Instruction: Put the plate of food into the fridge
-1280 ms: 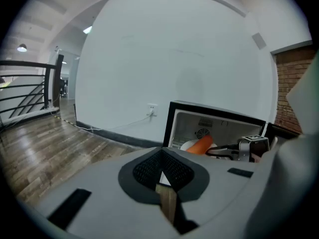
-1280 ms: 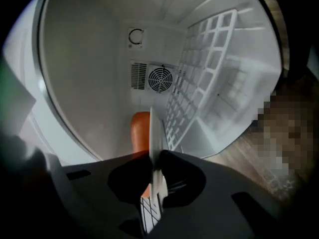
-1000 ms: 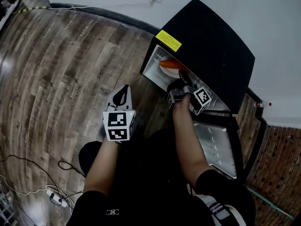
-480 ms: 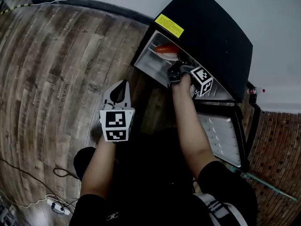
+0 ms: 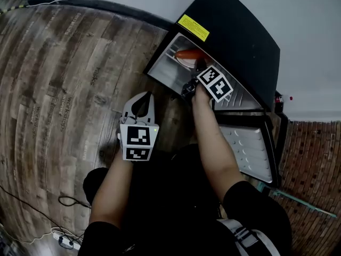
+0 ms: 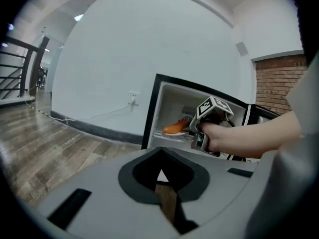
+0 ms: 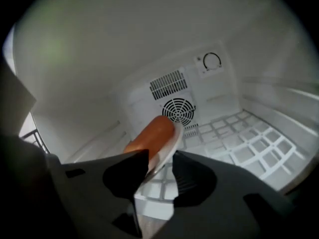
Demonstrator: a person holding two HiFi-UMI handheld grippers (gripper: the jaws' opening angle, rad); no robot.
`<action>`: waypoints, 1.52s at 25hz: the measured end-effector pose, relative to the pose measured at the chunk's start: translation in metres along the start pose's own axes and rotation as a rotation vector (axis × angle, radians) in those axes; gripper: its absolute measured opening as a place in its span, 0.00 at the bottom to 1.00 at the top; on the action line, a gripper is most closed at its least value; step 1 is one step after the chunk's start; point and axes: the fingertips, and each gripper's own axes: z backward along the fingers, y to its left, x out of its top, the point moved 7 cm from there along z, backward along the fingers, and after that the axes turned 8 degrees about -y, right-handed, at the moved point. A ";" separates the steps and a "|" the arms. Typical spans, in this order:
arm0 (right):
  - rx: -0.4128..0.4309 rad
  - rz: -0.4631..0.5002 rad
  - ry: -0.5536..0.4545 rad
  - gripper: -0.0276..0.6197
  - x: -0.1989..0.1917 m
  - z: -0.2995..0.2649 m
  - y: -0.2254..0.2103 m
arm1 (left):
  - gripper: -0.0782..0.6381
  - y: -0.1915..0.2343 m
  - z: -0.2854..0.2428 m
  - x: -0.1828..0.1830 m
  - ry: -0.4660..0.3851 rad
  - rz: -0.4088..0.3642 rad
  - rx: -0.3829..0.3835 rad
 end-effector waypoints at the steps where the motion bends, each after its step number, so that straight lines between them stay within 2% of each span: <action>1: -0.017 0.058 -0.001 0.27 0.001 0.001 0.003 | 0.10 0.003 0.001 0.000 -0.001 0.007 0.005; 3: -0.057 0.166 -0.010 0.30 0.005 0.002 0.006 | 0.10 0.007 0.003 0.001 0.000 0.016 0.014; 5: -0.094 0.238 -0.027 0.38 0.007 0.003 0.005 | 0.10 0.009 0.004 0.001 0.000 0.016 0.017; 6: -0.103 0.254 -0.040 0.41 0.008 0.003 0.003 | 0.10 0.009 0.004 0.001 -0.001 0.016 0.015; 9: -0.109 0.249 -0.076 0.41 0.014 0.009 -0.003 | 0.10 0.008 0.004 0.002 -0.003 0.014 0.004; 10: -0.107 0.246 -0.079 0.36 0.016 0.012 -0.005 | 0.10 0.008 0.003 0.001 -0.003 0.014 0.002; 11: -0.100 0.250 -0.078 0.21 0.017 0.015 -0.006 | 0.10 0.008 0.002 0.001 -0.001 0.015 0.001; 12: -0.084 0.264 -0.073 0.07 0.018 0.018 -0.007 | 0.10 0.007 0.001 0.000 0.001 0.017 0.001; 18: 0.095 0.386 -0.039 0.07 0.021 0.043 -0.005 | 0.10 0.008 -0.007 -0.001 0.015 0.058 0.008; 21: 0.188 0.462 -0.007 0.07 0.008 0.069 0.004 | 0.10 0.011 -0.013 0.010 0.019 0.104 0.009; 24: 0.270 0.517 0.030 0.07 -0.010 0.099 0.012 | 0.10 0.012 -0.012 0.024 0.034 0.072 0.051; 27: 0.333 0.540 0.019 0.06 -0.003 0.118 0.027 | 0.10 0.008 -0.006 0.039 0.046 0.087 0.095; 31: 0.378 0.546 0.019 0.06 0.043 0.144 0.058 | 0.10 -0.009 0.012 0.089 0.050 0.080 0.072; 35: 0.418 0.523 0.024 0.06 0.118 0.192 0.099 | 0.10 -0.045 0.052 0.169 0.070 -0.020 0.070; 38: 0.464 0.518 0.020 0.06 0.177 0.237 0.136 | 0.10 -0.065 0.083 0.238 0.079 0.054 0.075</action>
